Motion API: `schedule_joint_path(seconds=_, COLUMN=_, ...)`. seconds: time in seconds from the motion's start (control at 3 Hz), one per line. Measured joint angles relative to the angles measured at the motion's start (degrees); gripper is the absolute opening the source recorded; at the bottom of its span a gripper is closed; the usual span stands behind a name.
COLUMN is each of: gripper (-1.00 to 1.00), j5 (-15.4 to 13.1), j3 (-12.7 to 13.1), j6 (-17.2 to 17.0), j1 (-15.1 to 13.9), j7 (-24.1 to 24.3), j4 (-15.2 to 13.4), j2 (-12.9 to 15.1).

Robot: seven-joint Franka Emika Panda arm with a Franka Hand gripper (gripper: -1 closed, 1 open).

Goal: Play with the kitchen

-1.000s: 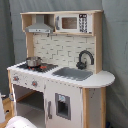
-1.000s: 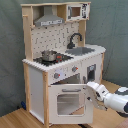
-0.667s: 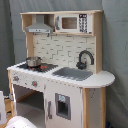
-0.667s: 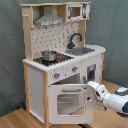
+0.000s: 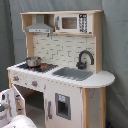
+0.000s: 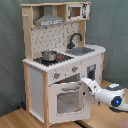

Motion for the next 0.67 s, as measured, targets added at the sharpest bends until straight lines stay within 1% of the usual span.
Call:
schedule_joint_path(seconds=0.33, gripper=1.00, j5=0.00, j3=0.08, j6=3.08, j1=-4.23, j7=-2.89, j4=1.91, j2=0.00)
schedule_joint_path(seconds=0.67, gripper=1.00, j5=-0.01, j3=0.66, j6=6.17, j1=-8.84, j7=-4.80, j4=4.17, j2=-0.01)
